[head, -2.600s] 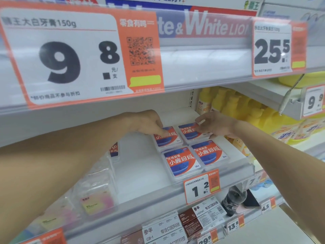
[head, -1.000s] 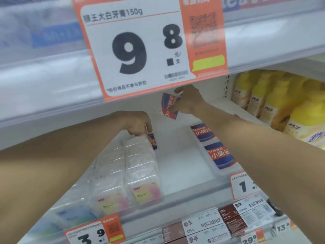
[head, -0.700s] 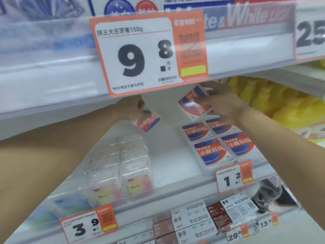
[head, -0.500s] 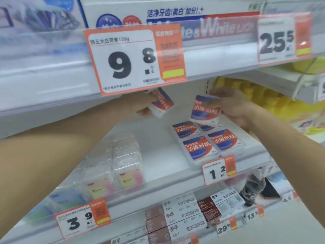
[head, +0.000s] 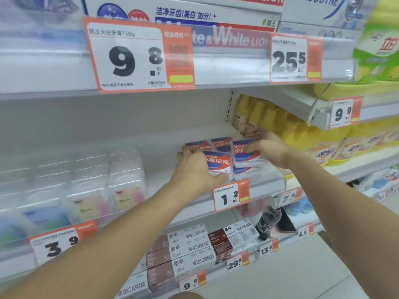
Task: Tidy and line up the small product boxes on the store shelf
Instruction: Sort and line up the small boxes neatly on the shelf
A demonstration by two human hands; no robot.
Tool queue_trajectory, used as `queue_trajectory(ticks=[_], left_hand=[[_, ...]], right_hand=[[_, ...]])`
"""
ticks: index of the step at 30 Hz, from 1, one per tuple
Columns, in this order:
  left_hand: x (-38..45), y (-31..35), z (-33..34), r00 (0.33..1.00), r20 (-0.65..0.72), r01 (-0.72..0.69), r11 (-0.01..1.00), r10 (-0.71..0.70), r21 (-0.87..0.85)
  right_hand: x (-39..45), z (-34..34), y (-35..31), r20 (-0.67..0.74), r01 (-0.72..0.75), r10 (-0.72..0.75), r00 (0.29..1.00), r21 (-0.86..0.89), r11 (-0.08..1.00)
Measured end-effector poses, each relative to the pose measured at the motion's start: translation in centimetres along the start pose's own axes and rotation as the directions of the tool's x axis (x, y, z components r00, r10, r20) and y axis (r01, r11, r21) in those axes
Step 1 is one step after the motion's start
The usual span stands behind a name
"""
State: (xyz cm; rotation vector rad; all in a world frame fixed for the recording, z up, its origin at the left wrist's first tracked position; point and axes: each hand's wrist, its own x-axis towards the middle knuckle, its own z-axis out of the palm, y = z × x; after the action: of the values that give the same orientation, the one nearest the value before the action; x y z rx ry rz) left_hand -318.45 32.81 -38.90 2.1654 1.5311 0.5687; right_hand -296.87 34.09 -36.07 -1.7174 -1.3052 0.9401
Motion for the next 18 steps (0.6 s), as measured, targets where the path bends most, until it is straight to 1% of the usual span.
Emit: queue_trajectory(ticks=[3,6,8,11,15,18], left_hand=[[-1.1,-0.7,0.8,0.998,-0.057,-0.010,0.999,0.007,-0.045],[-2.3,-1.0,1.7,0.990,-0.133,-0.054,0.996,0.044,-0.073],[-2.8,-1.1,2.3,0.979,-0.201,-0.054,0.994,0.035,-0.092],[-2.9,-0.9,3.1,0.960,-0.280,-0.037,0.990,-0.002,-0.134],[-2.9,-0.3,3.7,0.948,-0.318,-0.036,0.984,-0.021,-0.173],[-3.1,-0.5,3.8,0.949,-0.313,-0.032,0.981,-0.030,-0.190]], right_hand=[[-0.4,0.3,0.1,0.037,0.088,-0.083,0.996,-0.155,0.984],[-1.2,0.1,0.7,-0.035,0.151,-0.167,0.985,-0.282,0.947],[-1.7,-0.2,1.6,-0.096,0.114,-0.160,0.982,-0.369,0.922],[-2.0,-0.4,3.1,-0.136,0.079,-0.125,0.983,-0.302,0.950],[-2.8,-0.3,4.5,0.018,0.137,-0.136,0.991,-0.122,0.983],[-3.3,-0.7,5.5,0.092,0.175,-0.172,0.981,-0.020,0.984]])
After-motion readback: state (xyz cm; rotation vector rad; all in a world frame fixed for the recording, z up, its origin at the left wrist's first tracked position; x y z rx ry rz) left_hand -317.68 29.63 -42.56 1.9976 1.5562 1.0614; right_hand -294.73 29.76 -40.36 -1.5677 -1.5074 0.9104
